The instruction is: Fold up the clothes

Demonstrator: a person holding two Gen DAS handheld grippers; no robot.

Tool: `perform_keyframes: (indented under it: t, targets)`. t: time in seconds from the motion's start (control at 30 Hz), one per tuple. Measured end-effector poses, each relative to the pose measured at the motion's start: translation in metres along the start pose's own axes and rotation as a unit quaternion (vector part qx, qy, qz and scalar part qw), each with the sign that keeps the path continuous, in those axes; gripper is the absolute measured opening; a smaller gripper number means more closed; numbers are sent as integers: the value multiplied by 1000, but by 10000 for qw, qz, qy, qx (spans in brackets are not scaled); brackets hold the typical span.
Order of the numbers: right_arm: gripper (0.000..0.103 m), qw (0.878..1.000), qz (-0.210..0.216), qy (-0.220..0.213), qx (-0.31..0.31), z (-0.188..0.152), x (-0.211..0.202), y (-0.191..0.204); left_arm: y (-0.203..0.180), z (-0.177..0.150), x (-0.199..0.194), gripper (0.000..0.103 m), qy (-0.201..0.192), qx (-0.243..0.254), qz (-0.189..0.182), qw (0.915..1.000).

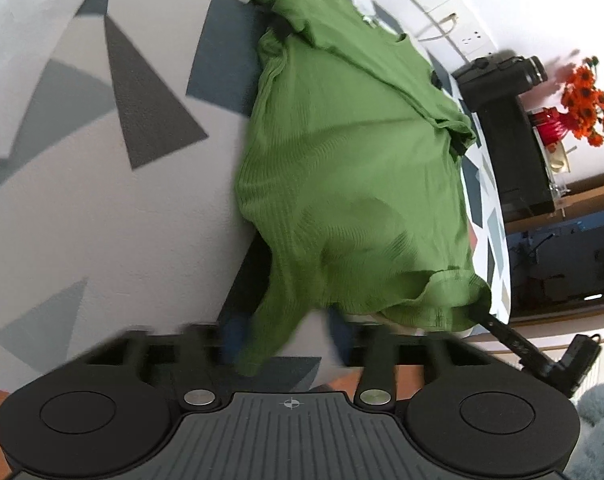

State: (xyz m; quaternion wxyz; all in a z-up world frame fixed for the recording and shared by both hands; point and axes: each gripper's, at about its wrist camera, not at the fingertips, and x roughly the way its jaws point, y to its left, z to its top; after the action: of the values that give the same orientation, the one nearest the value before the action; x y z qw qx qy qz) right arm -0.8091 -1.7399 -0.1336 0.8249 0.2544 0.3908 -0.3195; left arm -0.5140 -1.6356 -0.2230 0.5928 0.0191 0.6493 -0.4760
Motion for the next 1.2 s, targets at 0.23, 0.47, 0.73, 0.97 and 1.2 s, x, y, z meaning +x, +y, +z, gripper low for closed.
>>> perform_keyframes:
  t: [0.23, 0.47, 0.73, 0.97, 1.2]
  targets:
    - [6, 9891, -771, -1239, 181, 10, -42, -24, 9, -2, -1, 6, 133, -271, -283, 9991]
    - [11, 9954, -896, -331, -73, -25, -28, -36, 11, -8, 5, 26, 333, -273, -231, 9988]
    - [58, 9965, -586, -572, 177, -36, -45, -38, 2, -1, 5, 46, 208, -187, -287, 9992]
    - [63, 9984, -313, -475, 67, -11, -13, -28, -9, 2, 20, 16, 139, -226, -104, 9996]
    - [8, 9999, 89, -107, -53, -1, 1, -20, -14, -3, -4, 6, -445, -173, -136, 9988]
